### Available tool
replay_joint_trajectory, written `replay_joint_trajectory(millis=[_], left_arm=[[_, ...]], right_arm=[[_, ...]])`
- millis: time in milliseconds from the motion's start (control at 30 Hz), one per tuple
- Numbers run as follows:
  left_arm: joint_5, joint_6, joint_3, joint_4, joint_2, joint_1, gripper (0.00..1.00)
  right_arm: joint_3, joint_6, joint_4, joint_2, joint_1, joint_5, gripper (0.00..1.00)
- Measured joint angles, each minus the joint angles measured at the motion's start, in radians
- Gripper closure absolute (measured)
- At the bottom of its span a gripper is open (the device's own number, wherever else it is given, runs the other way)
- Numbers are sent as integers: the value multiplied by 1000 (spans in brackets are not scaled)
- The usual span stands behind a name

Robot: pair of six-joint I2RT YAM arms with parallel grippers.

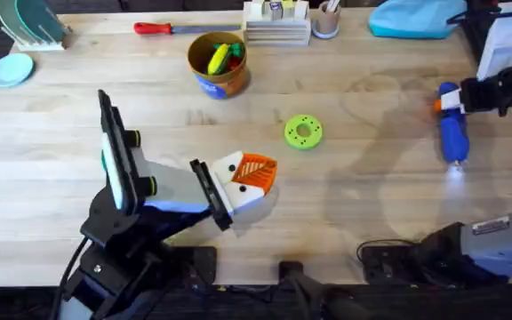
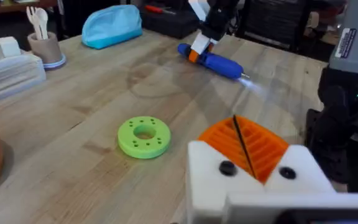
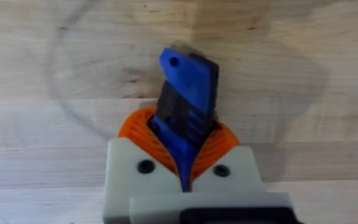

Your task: Pick up the gripper from the table and insert it into the empty holder that is missing its gripper. Then pick up a screw, insert it into the mounting hole, and use the screwdriver to tighten it. Finally, clean up the table by picking up the vegetable and placing it into the bucket.

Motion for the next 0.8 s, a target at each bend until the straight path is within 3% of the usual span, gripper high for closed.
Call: replay_joint_trajectory(millis=[433, 800], left_arm=[[-1, 0, 0, 0, 0, 0, 995], [-1, 0, 0, 0, 0, 0, 995]], right_arm=[[4, 64, -111, -51, 2, 18, 983], [4, 128, -60, -484, 17, -4, 983]])
